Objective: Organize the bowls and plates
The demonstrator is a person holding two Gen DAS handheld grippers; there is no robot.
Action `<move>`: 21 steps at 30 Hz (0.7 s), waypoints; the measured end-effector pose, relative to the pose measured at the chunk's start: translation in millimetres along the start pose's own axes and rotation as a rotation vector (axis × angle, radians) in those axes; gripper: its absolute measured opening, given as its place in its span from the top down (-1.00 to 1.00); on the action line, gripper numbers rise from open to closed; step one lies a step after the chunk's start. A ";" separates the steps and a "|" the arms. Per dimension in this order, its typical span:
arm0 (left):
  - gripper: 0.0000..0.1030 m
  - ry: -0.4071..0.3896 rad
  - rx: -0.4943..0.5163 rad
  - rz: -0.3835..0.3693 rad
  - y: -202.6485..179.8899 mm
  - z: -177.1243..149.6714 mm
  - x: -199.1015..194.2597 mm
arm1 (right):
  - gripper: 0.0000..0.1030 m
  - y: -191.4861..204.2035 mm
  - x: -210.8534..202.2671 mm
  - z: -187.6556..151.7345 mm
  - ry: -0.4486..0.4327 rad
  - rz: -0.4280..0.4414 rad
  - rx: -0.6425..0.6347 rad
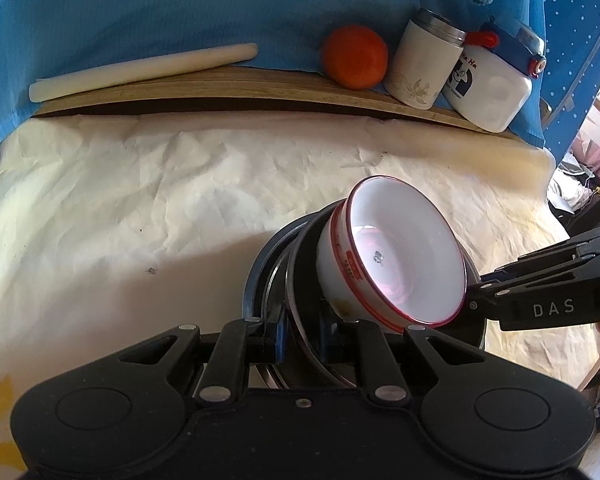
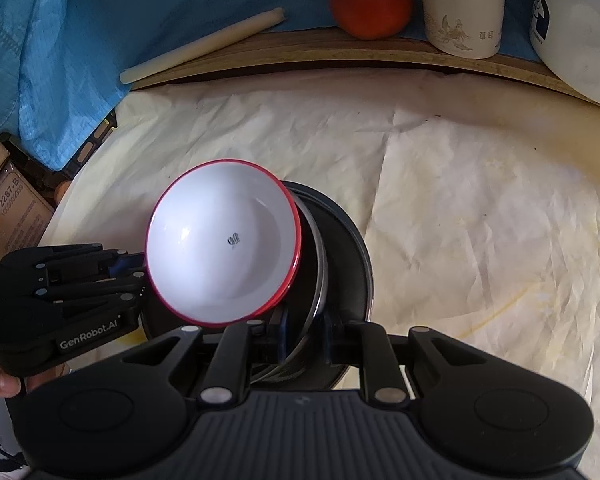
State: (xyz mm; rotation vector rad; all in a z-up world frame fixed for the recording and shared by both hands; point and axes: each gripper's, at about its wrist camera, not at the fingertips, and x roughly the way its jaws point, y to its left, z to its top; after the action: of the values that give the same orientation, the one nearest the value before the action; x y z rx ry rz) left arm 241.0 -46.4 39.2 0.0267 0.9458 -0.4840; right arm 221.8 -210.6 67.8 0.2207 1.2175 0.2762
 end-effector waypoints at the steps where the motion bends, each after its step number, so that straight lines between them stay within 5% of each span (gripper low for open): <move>1: 0.71 -0.001 -0.003 -0.001 0.5 0.1 -0.2 | 0.63 -0.2 0.2 0.0 0.001 0.001 0.000; 21: 0.71 -0.005 -0.011 0.011 2.1 0.7 -1.5 | 0.56 5.7 2.2 0.4 0.006 -0.002 -0.048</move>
State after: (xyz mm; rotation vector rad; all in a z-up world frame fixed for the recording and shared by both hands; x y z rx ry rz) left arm 241.7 -44.1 40.3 0.0209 0.9424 -0.4690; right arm 222.4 -204.5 67.7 0.1770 1.2156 0.3044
